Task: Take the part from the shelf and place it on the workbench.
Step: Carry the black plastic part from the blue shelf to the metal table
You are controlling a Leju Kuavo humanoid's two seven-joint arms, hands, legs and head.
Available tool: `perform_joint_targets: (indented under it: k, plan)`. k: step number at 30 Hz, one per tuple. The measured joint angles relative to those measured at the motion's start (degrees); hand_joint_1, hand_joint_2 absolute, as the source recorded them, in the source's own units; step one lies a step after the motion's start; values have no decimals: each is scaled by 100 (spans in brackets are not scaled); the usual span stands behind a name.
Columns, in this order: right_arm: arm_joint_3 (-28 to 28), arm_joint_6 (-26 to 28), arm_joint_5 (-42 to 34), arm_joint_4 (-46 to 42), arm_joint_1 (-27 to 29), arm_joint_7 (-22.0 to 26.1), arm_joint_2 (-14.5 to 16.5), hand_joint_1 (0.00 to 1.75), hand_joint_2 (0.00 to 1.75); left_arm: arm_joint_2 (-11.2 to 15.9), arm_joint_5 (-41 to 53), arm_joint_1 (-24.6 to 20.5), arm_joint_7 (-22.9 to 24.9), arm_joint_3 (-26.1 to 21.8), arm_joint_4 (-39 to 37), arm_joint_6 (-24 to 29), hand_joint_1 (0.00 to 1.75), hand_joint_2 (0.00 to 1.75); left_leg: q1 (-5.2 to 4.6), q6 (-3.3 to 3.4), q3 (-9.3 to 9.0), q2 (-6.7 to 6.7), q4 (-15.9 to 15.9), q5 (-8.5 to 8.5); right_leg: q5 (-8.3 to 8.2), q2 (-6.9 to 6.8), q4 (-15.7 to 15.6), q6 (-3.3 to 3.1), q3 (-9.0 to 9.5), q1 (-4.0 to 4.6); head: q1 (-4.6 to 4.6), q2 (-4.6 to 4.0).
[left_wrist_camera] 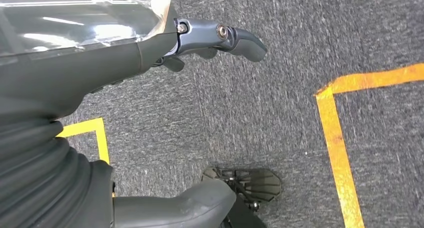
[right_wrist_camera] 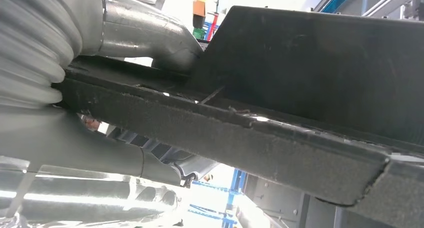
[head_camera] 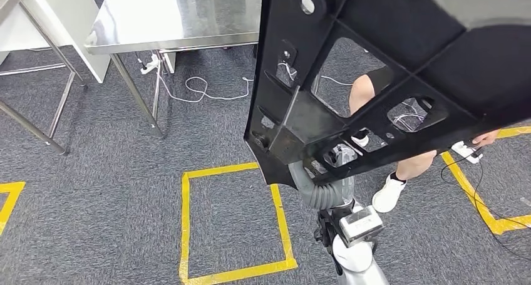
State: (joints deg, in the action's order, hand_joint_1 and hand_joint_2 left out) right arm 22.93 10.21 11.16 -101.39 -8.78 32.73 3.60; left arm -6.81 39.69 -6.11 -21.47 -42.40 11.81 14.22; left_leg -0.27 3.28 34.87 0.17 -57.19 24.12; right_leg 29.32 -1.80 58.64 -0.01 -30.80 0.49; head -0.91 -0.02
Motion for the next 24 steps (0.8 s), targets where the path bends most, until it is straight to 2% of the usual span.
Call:
perform_joint_targets:
  k: [1, 3, 4, 5, 6, 7, 8, 9, 10, 11, 13, 14, 15, 16, 18, 19, 20, 21, 22, 23, 24]
  plan:
    - [-1, -1, 7, -10, -12, -8, 10, 175, 175, -5, 0, -7, 4, 1, 0, 11, 0, 175, 30, 24, -74, -23, 101, -47, 75, 34, 153, 6, -61, 5, 8, 0]
    - [-6, -1, 12, -13, -23, -17, 9, 175, 175, -11, 0, -20, 14, 2, -1, 21, 0, 175, 74, 38, -136, -89, 189, -95, 332, 123, 783, 9, -376, -38, 36, 1]
    - [-10, -1, 15, -12, -16, -25, 7, 175, 175, -14, 0, -23, 18, 2, -1, 20, 0, 175, 79, 27, -130, -133, 189, -96, 446, 145, 1117, 26, -560, -72, 44, 1]
    - [-13, -1, 18, -10, -3, -33, 5, 175, 175, -16, 0, -22, 21, 2, -1, 20, 0, 175, 89, 8, -121, -184, 182, -93, 493, 152, 1324, 64, -687, -112, 49, 1]
    - [-15, -1, 21, -10, 8, -43, 5, 175, 175, -19, 0, -17, 25, 2, -1, 20, 0, 175, 105, -19, -114, -238, 170, -91, 451, 154, 1329, 124, -714, -155, 48, 1]
    - [-15, -2, 20, -9, 13, -50, 5, 175, 175, -20, 0, -12, 30, 2, -1, 19, 0, 175, 130, -58, -108, -295, 147, -82, 318, 162, 1102, 206, -620, -202, 49, 1]
    - [-16, -2, 20, -9, 13, -55, 5, 175, 175, -22, 0, -9, 34, 2, -1, 19, 0, 175, 157, -109, -97, -353, 105, -63, 139, 203, 704, 297, -437, -254, 51, 1]
    - [-16, -3, 20, -7, 12, -62, 5, 175, 175, -19, 0, -6, 38, 1, 0, 20, 0, 175, 172, -169, -77, -408, 58, -38, -3, 272, 363, 357, -280, -277, 63, 0]
    - [-16, -5, 24, -6, 12, -65, 5, 175, 175, -16, 0, -7, 40, 0, 2, 21, 0, 175, 179, -229, -52, -454, 2, -10, -99, 333, 109, 368, -159, -292, 75, 0]
    - [-17, -7, 28, -4, 14, -67, 6, 175, 175, -12, 0, -8, 40, -1, 3, 23, 0, 175, 178, -281, -23, -491, -36, 8, -133, 383, -1, 338, -108, -292, 81, 0]
    - [-20, -9, 36, -5, 15, -69, 13, 175, 175, -9, 0, 3, 43, -2, 3, 26, 0, 175, 193, -349, 15, -544, -48, 5, -134, 364, 26, 215, -114, -268, 77, 0]
    - [-21, -9, 35, -6, 12, -71, 18, 175, 175, -10, 0, 12, 43, -2, 3, 26, 0, 175, 213, -369, 27, -530, -58, 5, -143, 331, 29, 170, -114, -267, 71, 0]
    - [-22, -9, 34, -6, 6, -70, 25, 175, 175, -11, 0, 19, 44, -2, 2, 26, 0, 175, 225, -383, 61, -453, -128, 45, -152, 295, 29, 132, -110, -264, 64, 0]
    - [-23, -9, 33, -7, 2, -71, 31, 175, 175, -11, 0, 17, 45, -2, 2, 26, 0, 175, 231, -395, 145, -340, -309, 148, -156, 253, 24, 95, -107, -258, 56, 0]
    - [-29, -9, 31, -7, 3, -71, 43, 175, 175, -11, 0, 1, 45, -2, 2, 27, 0, 175, 225, -409, 482, -104, -1000, 496, -146, 156, 22, 42, -105, -222, 43, 0]
    - [-32, -9, 31, -7, 7, -71, 46, 175, 175, -11, 0, -2, 45, -2, 2, 27, 0, 175, 225, -411, 689, -56, -1407, 661, -138, 100, 23, 22, -106, -196, 41, 0]
    - [-33, -9, 32, -7, 11, -71, 48, 175, 175, -12, 0, 1, 45, -2, 2, 27, 0, 175, 223, -400, 839, -38, -1692, 741, -130, 43, 23, 10, -105, -172, 41, 0]
    - [-33, -9, 33, -7, 15, -71, 49, 175, 175, -13, 0, 6, 45, -2, 2, 27, 0, 175, 216, -377, 891, -31, -1779, 718, -121, -13, 23, -2, -101, -149, 41, 0]
    - [-33, -9, 35, -7, 15, -71, 51, 175, 175, -13, 0, 10, 47, -3, 2, 27, 0, 175, 203, -338, 830, -23, -1642, 599, -112, -66, 23, -13, -93, -127, 41, 0]
    - [-33, -9, 37, -7, 13, -71, 53, 175, 175, -12, 1, 11, 49, -3, 2, 27, 0, 175, 177, -281, 660, 11, -1306, 416, -103, -114, 22, -23, -81, -108, 42, 0]
    - [-33, -10, 37, -7, 9, -71, 57, 175, 175, -8, 3, 7, 50, -4, 3, 28, 0, 175, 126, -201, 448, 124, -893, 259, -94, -158, 22, -32, -68, -96, 44, 0]
